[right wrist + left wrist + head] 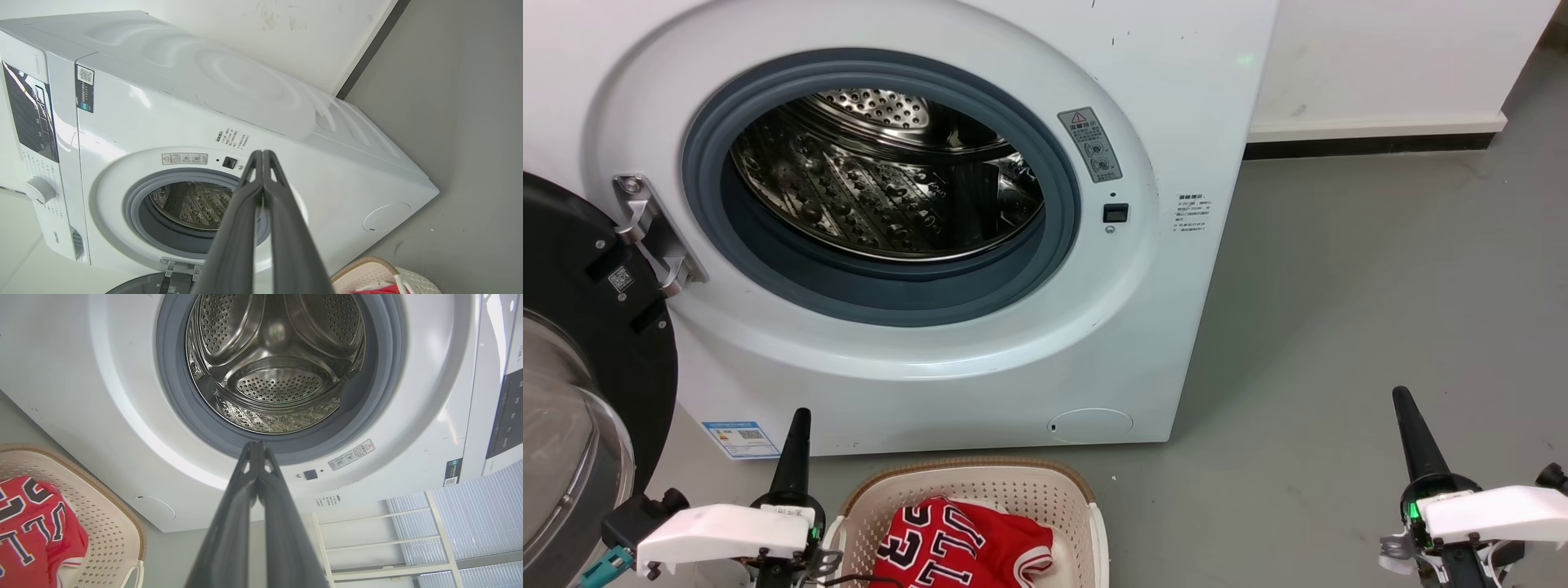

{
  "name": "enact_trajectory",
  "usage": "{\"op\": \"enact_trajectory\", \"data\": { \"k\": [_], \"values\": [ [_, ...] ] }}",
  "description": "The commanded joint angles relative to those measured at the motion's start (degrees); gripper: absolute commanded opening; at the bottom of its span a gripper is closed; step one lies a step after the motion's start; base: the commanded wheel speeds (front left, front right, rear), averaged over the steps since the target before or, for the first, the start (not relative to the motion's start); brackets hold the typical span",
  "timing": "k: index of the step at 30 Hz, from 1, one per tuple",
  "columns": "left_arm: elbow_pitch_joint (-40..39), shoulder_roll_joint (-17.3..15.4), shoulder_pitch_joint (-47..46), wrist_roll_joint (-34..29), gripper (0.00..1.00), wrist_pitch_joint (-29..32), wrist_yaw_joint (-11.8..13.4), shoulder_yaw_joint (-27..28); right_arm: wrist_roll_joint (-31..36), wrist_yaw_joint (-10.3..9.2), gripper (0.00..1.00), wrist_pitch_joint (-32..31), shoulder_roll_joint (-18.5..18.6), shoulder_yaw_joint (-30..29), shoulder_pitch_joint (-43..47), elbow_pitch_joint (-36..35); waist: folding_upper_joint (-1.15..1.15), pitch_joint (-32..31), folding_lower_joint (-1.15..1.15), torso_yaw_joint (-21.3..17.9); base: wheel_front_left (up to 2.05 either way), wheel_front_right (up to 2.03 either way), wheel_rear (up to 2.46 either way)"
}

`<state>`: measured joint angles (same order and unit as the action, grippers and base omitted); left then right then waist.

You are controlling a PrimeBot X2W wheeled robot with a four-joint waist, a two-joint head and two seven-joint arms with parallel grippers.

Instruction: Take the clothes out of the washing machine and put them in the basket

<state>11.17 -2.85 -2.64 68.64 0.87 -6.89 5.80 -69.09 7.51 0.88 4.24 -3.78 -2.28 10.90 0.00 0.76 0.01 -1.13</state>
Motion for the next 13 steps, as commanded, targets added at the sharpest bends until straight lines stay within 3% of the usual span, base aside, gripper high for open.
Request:
{"op": "enact_trajectory", "data": {
  "k": [1,13],
  "values": [
    [-0.1,0.0,-1.0,1.3,0.00,0.4,-0.3,0.2,-1.4,-0.01,0.00,-0.3,0.4,-0.1,-1.3,-0.2,0.00,0.0,0.00,0.0,0.00,0.00,0.00],
    [0.7,0.0,-1.9,7.9,0.00,2.0,-0.4,0.4,-8.3,-0.02,0.00,-2.0,0.3,-0.3,-2.1,0.9,0.00,-0.2,0.00,0.3,0.00,0.00,0.00]
  ]
}}
